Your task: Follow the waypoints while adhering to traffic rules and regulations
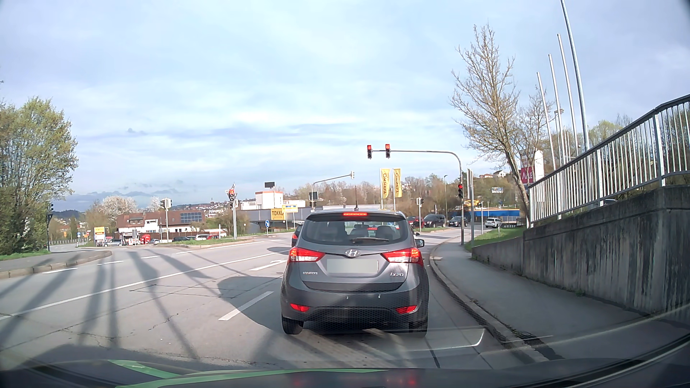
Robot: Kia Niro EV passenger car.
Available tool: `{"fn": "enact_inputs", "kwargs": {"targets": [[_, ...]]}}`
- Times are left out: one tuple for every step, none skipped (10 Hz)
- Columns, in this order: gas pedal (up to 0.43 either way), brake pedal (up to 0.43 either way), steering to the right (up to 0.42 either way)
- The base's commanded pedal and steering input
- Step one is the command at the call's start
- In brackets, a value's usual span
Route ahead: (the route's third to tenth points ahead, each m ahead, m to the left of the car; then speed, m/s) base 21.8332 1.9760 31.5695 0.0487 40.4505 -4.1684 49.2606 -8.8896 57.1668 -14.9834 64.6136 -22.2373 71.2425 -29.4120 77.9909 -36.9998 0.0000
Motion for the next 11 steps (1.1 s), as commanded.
{"fn": "enact_inputs", "kwargs": {"targets": [[0.000,0.488,0.034],[0.000,0.494,0.033],[0.000,0.488,0.033],[0.000,0.488,0.034],[0.000,0.488,0.034],[0.000,0.488,0.033],[0.000,0.494,0.033],[0.000,0.488,0.034],[0.000,0.494,0.033],[0.000,0.494,0.034],[0.000,0.488,0.033]]}}
